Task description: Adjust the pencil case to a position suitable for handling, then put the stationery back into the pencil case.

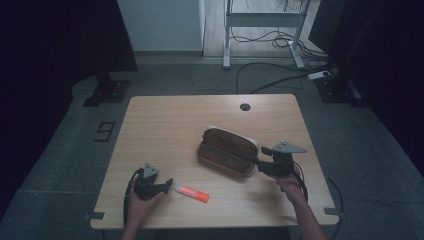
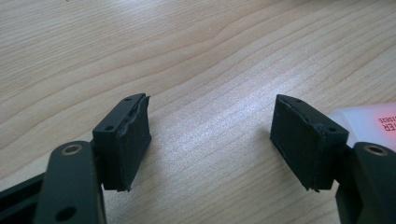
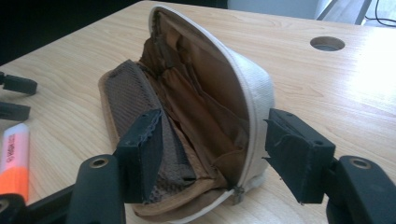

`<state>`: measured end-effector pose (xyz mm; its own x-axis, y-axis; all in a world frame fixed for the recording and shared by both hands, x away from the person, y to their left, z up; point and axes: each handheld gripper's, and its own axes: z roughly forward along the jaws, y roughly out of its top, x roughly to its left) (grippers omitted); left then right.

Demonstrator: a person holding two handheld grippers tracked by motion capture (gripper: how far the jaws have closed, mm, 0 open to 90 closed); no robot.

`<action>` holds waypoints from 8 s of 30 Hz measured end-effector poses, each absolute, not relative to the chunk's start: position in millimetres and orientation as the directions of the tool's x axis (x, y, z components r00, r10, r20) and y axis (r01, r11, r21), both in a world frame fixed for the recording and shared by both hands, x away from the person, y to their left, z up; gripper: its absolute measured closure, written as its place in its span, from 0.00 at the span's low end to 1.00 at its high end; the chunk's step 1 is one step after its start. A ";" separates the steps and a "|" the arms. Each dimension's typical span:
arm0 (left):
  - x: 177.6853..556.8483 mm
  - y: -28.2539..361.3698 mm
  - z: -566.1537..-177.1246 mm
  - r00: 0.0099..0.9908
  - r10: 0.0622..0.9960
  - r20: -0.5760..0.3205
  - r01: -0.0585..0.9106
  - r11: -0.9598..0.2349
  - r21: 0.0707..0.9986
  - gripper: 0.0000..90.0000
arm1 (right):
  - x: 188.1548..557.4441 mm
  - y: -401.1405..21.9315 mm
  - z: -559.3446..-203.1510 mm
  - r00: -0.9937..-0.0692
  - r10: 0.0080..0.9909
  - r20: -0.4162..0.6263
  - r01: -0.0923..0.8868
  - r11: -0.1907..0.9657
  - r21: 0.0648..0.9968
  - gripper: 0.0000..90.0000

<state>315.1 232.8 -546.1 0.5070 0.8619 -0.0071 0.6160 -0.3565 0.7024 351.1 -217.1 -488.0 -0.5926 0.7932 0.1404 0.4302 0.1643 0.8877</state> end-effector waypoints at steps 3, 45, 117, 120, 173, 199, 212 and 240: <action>315.1 232.8 -546.1 0.507 0.862 -0.008 0.616 -0.356 0.703 0.31 | 347.9 -215.8 -489.7 -0.597 0.789 0.147 0.426 0.156 0.891 0.41; 315.5 232.5 -546.0 0.507 0.862 -0.008 0.617 -0.356 0.702 0.31 | 321.1 -143.7 -505.3 -0.737 0.658 0.154 0.401 0.242 0.884 0.46; 315.5 232.6 -546.0 0.507 0.862 -0.008 0.617 -0.356 0.702 0.31 | 306.5 -37.3 -542.6 -0.852 0.496 0.164 0.396 0.408 0.822 0.52; 315.5 232.6 -546.0 0.507 0.862 -0.008 0.617 -0.356 0.702 0.31 | 306.1 -33.0 -546.7 -0.856 0.491 0.159 0.397 0.429 0.811 0.52; 315.5 232.6 -546.0 0.508 0.862 -0.008 0.617 -0.357 0.702 0.31 | 307.3 -47.9 -530.4 -0.869 0.475 0.141 0.371 0.435 0.821 0.73; 315.5 232.5 -546.0 0.507 0.862 -0.008 0.616 -0.357 0.702 0.31 | 312.3 -75.5 -502.0 -0.850 0.504 0.154 0.361 0.344 0.866 0.73; 315.5 232.5 -546.0 0.507 0.862 -0.008 0.617 -0.357 0.702 0.31 | 317.8 -90.1 -493.0 -0.834 0.528 0.162 0.365 0.307 0.879 0.73; 315.5 232.5 -546.0 0.507 0.862 -0.008 0.617 -0.356 0.702 0.31 | 328.7 -111.9 -484.8 -0.805 0.568 0.171 0.374 0.262 0.890 0.73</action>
<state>315.5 232.5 -546.0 0.5074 0.8616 -0.0082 0.6166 -0.3564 0.7020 328.7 -111.9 -484.8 -0.8052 0.5678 0.1708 0.3738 0.2625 0.8896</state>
